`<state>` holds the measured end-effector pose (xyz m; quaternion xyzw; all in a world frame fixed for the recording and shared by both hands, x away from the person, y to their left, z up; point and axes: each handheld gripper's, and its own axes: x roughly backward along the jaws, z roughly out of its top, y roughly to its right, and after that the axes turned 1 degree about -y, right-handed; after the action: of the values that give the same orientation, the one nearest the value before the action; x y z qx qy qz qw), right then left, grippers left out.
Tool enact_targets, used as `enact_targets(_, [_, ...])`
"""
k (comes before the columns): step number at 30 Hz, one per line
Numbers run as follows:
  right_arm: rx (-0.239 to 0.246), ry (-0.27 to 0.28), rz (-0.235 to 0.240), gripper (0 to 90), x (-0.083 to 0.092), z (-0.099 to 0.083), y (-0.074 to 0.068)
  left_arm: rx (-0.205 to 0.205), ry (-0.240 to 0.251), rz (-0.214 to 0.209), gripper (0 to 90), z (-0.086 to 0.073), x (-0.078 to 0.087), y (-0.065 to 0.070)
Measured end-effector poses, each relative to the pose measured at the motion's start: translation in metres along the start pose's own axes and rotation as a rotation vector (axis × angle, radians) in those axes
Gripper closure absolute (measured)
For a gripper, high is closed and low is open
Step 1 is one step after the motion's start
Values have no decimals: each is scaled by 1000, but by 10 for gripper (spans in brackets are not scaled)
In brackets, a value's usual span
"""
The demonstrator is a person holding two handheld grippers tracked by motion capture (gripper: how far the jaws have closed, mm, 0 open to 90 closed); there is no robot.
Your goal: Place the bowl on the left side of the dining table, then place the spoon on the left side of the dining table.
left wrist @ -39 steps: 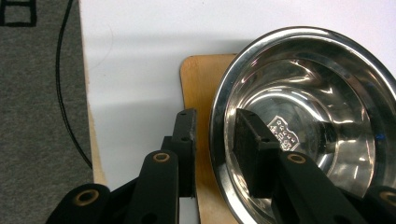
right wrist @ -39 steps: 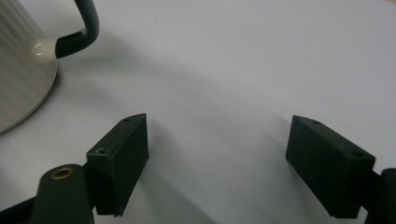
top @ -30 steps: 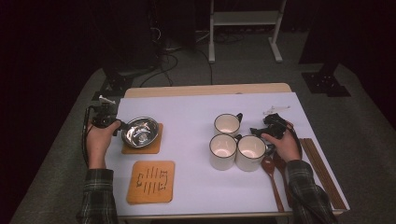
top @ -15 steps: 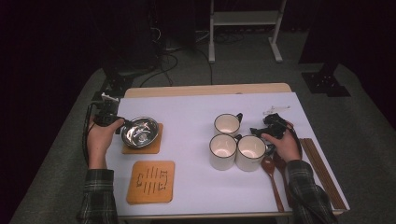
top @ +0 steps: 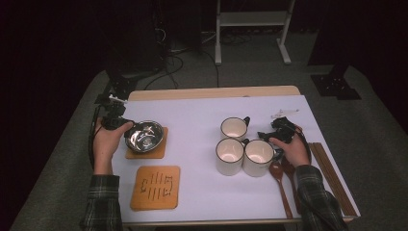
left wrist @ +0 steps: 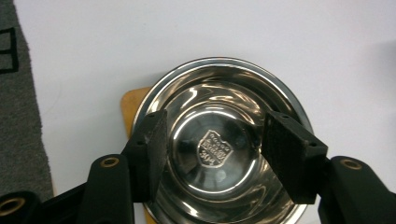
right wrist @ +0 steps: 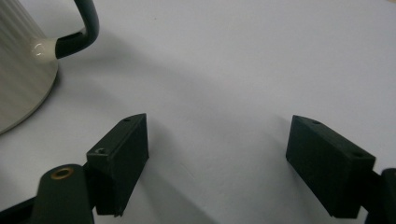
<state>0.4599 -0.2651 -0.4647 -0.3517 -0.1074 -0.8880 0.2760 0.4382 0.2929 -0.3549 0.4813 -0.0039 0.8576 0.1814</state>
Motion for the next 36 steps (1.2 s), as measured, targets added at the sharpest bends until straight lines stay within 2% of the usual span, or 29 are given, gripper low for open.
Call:
enact_targets(13, [-1, -1, 1, 194, 0, 0, 0, -18, 16, -53, 363, 2, 0, 14])
enact_targets(36, [-1, -2, 1, 194, 0, 0, 0, -78, 36, -127, 324, 1, 0, 42])
